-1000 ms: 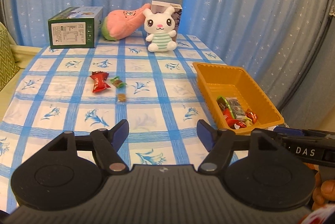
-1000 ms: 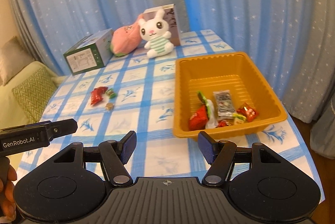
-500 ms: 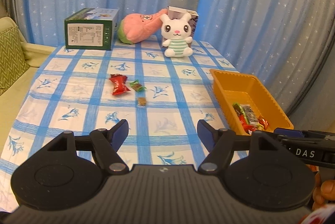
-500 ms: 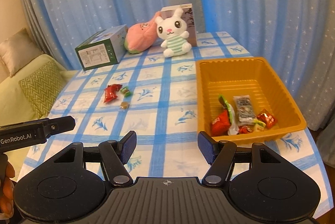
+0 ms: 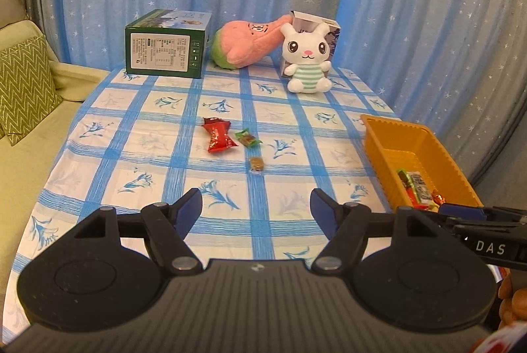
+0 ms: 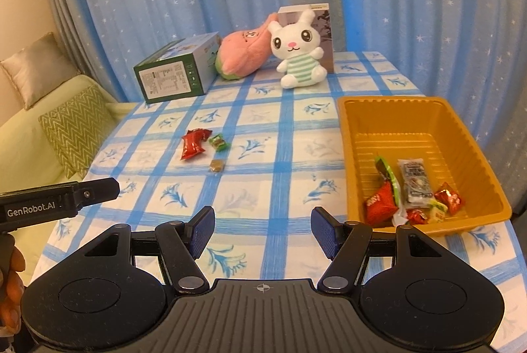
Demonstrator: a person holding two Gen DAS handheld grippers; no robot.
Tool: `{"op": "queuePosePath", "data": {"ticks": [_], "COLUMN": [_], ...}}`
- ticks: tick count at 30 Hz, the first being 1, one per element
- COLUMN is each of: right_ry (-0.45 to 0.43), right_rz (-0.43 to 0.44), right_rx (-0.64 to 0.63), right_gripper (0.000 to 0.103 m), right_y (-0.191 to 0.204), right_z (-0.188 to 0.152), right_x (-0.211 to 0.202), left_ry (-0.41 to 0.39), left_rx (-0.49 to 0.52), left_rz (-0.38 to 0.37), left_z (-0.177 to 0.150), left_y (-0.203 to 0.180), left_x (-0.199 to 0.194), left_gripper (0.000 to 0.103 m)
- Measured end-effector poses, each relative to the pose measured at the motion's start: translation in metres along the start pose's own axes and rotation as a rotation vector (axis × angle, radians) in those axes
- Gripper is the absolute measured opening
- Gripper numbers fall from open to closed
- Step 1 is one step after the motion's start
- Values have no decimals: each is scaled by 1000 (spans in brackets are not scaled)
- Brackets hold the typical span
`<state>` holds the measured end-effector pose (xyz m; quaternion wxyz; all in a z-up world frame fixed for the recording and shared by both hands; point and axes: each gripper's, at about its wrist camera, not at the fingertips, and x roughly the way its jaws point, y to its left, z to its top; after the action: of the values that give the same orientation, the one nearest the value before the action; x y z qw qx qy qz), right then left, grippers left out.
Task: Organize snacks
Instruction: 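Withdraw both open tools from the tray back toward the remaining candies, then grasp the small brown candy with the right tool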
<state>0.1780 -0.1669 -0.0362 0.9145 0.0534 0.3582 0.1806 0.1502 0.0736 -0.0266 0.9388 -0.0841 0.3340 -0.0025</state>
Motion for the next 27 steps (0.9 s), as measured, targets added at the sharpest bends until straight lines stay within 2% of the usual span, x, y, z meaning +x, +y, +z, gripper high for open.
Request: {"op": "queuePosePath", "data": {"ticks": [14,24,27], "right_ry": [15,30,35], "right_rz": [35,53,60], "right_rx": [-59,-98,-117], "right_gripper": [65,65,65], "right_y": [22,28,33], "right_z": [10,21,23], "right_x": [46,102,121], "left_ry": [17,2,-3], "left_rx": [23,15,29], "left_rz": [50,90,80], "left_z": [9,31,35], "left_y": [23,60,68], "left_x": [37,86,102], "left_gripper": [69,76,77]}}
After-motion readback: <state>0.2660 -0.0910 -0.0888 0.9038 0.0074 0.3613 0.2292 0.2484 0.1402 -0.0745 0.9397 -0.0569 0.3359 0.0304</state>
